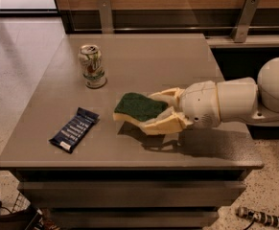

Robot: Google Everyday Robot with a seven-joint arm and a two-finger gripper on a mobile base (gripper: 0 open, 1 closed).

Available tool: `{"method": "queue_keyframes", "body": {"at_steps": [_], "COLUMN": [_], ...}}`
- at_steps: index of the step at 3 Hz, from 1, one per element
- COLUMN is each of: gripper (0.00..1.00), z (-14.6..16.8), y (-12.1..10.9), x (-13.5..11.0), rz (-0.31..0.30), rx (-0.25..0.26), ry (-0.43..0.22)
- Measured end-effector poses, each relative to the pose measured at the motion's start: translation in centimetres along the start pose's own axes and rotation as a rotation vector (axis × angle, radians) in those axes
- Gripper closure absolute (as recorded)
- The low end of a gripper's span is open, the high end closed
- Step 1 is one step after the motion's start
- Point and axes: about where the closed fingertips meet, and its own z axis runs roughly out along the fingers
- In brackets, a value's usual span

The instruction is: Move sponge near rxbar blueberry

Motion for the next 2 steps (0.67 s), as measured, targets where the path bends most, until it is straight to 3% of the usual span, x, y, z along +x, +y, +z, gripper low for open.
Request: {"method": "queue_keyframes", "body": {"at_steps": [1,2], "gripper": [1.0,0.84], "z": [1.87,2.22], "y": [0.86,1.18], "x": [0.68,0.56], "rz": [-0.018,-0.023], "rx": [-0.099,-0.115], "ry": [0.035,0.038]}}
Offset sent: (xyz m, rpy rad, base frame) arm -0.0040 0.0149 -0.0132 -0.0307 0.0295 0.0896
